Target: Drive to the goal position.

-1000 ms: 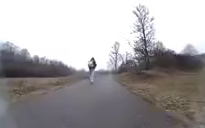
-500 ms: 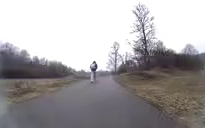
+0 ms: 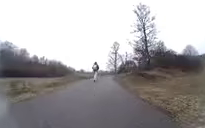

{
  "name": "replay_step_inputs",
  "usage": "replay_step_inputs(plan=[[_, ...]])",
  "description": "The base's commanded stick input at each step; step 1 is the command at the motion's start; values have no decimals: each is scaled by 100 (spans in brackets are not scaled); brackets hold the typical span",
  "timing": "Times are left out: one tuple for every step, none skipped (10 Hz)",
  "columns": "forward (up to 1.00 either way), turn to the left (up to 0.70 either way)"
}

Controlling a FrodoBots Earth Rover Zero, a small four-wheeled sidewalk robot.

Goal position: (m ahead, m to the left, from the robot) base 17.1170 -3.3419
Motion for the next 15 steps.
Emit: replay_step_inputs(plan=[[70,0],[70,0],[70,0],[70,0],[70,-2],[70,-19],[70,-18],[70,-6],[70,0],[70,0],[70,0],[70,0],[70,0],[70,0],[70,0]])
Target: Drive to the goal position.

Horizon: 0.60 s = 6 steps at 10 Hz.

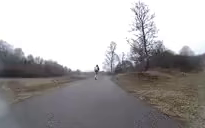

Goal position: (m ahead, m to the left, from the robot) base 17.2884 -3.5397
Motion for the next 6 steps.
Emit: replay_step_inputs(plan=[[70,0],[70,-18],[70,-22],[70,-16],[70,0],[70,0]])
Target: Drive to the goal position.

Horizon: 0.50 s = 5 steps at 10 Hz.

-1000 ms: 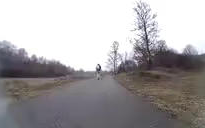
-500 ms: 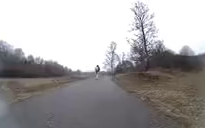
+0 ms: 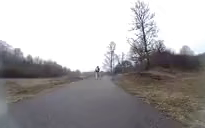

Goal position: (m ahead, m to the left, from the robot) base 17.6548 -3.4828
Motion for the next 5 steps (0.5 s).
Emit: replay_step_inputs(plan=[[70,0],[70,0],[70,0],[70,0],[70,0]])
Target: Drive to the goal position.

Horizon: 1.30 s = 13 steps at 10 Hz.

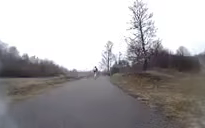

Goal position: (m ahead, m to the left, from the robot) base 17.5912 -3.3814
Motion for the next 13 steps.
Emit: replay_step_inputs(plan=[[70,0],[70,0],[70,0],[70,0],[70,0],[70,0],[70,0],[70,0],[70,0],[70,0],[70,0],[70,0],[70,0]])
